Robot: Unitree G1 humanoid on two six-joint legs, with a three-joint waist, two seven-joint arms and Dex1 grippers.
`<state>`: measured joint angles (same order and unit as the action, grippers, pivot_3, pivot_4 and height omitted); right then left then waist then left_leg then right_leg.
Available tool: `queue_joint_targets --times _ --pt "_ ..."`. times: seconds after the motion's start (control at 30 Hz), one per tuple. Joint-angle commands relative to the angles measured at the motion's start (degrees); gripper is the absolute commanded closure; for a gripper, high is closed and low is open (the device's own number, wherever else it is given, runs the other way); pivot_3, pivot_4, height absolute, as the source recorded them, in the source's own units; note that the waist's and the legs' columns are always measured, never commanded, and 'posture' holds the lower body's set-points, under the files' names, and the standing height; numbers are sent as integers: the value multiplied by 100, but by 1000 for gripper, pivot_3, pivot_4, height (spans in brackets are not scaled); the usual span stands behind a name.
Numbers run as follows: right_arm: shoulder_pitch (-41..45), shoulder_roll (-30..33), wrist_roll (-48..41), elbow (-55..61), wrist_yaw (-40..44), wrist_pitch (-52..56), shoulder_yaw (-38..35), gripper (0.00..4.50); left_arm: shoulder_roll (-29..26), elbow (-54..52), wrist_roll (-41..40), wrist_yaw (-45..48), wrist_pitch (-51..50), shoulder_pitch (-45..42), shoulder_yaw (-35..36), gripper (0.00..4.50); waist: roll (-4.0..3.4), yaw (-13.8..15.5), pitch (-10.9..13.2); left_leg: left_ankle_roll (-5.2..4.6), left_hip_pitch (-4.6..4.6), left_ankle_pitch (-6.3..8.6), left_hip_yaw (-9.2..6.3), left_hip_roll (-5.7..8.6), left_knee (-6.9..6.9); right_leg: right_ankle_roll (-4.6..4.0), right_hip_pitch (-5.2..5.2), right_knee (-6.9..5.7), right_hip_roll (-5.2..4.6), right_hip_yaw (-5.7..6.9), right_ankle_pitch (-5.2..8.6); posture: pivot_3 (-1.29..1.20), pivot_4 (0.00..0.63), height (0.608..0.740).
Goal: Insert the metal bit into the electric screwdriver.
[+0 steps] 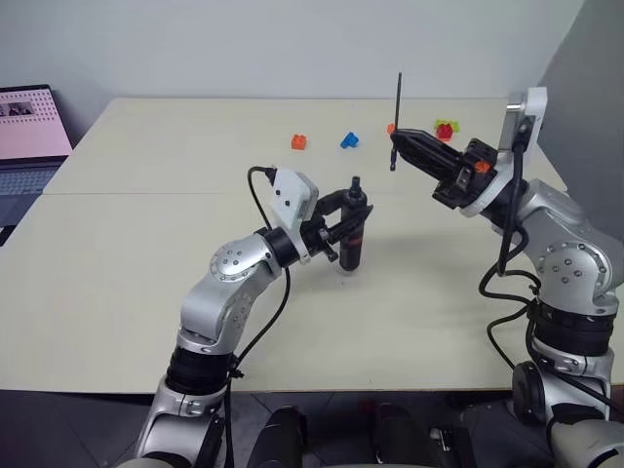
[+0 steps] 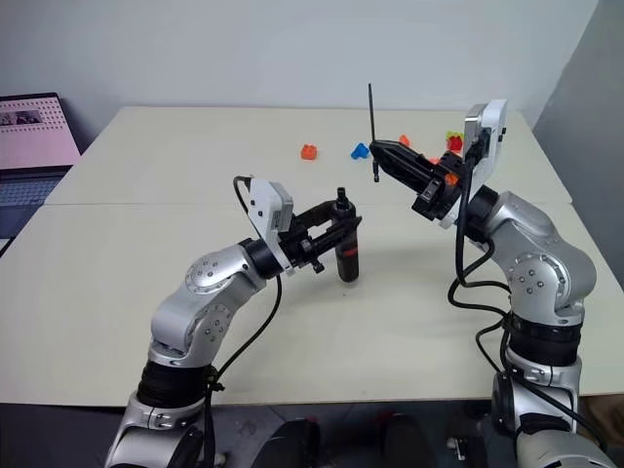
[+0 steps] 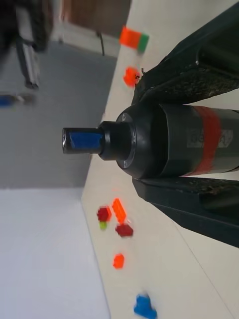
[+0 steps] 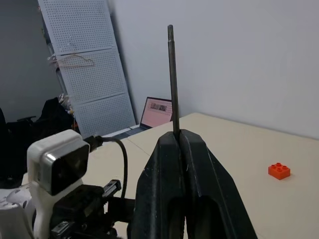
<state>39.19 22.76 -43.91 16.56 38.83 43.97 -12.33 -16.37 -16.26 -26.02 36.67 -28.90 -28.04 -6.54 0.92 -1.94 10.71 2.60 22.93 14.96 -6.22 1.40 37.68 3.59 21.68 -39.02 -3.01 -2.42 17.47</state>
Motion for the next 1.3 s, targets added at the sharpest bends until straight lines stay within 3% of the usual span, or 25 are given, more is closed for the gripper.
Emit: queue_joint_targets --times 0.03,0.8,1.3 --pt "26 -8 -64 211 14 -347 9 4500 -208 -203 -61 461 126 110 -167 2862 0 1 0 0 0 0 -2 -2 0 0 0 0 1 2 0 0 150 740" --pt "-479 -148 -250 57 1180 -1371 436 4500 -473 960 525 1343 1303 93 -258 2862 0 5 0 -1 -11 0 -4 -4 -12 0 -4 0 4 4 0 0 150 740" --pt "-550 -341 -40 -278 1445 -1766 810 4500 -629 689 485 1350 1197 298 -182 2862 0 0 0 -1 -16 -1 -7 -6 -15 0 -6 1 3 3 0 0 150 740"
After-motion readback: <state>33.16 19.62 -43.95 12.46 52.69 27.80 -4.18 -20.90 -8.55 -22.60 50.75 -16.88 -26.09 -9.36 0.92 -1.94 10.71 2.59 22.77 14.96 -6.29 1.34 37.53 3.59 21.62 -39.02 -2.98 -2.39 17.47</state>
